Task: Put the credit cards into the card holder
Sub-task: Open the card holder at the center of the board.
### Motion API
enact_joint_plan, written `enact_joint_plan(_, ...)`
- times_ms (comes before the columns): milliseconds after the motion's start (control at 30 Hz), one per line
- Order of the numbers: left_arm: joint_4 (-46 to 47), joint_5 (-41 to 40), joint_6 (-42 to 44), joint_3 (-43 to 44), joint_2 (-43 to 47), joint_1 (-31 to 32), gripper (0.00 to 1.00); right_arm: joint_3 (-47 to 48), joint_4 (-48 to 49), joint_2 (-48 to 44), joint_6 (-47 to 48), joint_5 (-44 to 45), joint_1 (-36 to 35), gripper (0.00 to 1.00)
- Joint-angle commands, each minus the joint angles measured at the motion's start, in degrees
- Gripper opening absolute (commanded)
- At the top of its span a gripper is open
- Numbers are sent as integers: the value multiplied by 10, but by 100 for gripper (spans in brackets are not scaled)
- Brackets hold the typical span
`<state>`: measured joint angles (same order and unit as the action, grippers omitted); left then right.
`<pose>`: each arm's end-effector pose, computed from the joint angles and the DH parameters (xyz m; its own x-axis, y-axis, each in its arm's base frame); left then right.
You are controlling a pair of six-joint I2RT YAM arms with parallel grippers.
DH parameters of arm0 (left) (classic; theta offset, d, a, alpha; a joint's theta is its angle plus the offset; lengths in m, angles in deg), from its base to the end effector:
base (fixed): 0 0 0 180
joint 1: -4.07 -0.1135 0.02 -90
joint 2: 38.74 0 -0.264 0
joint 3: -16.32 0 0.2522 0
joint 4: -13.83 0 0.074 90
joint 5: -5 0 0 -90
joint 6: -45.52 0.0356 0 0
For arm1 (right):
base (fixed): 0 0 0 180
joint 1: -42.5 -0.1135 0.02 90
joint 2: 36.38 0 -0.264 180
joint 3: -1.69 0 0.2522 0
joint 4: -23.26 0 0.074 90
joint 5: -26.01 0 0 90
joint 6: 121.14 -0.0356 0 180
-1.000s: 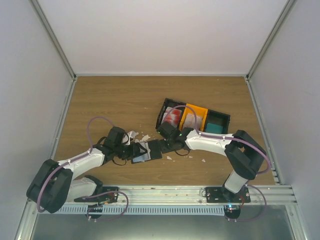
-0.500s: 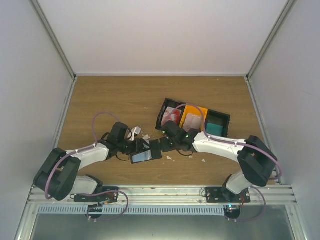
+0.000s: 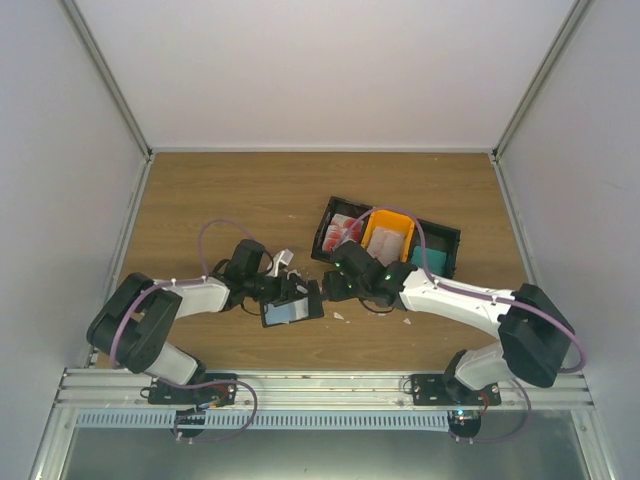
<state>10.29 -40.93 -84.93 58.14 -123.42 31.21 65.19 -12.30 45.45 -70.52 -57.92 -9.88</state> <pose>0.2103 -0.1356 0.1327 -0.9800 -0.0215 -0.1980 0.1561 0.5344 -0.8307 0.1778 0.2245 0.2071 -0.8568 -0.0782 -0.5097 -0.2665 0.9133 0.3079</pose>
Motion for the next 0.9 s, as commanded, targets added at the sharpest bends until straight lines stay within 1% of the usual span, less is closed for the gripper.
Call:
enact_joint_plan(0, 44, 11, 11, 21, -27, 13, 53, -6, 19, -13, -10, 14, 0, 58)
enact_joint_plan(100, 41, 2, 13, 25, -45, 18, 53, -9, 19, -13, -14, 14, 0, 59)
enact_joint_plan(300, 8, -52, 27, 32, -65, 31, 53, -11, 15, -14, -21, 16, 0, 59)
enact_joint_plan(500, 3, -67, 30, 32, -80, 49, 52, -10, 6, -16, -29, 28, 2, 59)
enact_joint_plan(600, -7, -81, 31, 40, -84, 56, 50, -3, -4, -21, -25, 33, 8, 59)
enact_joint_plan(667, -22, -100, 33, 47, -81, 62, 48, 7, -11, -26, 2, 37, 15, 57)
enact_joint_plan(733, -44, -136, 34, 55, -68, 73, 45, 22, -24, -29, 39, 51, 25, 56)
enact_joint_plan(833, -67, -198, 36, 60, -45, 94, 41, 44, -45, -34, 79, 62, 58, 50)
enact_joint_plan(867, -69, -203, 36, 60, -41, 97, 40, 49, -47, -35, 90, 59, 76, 47)
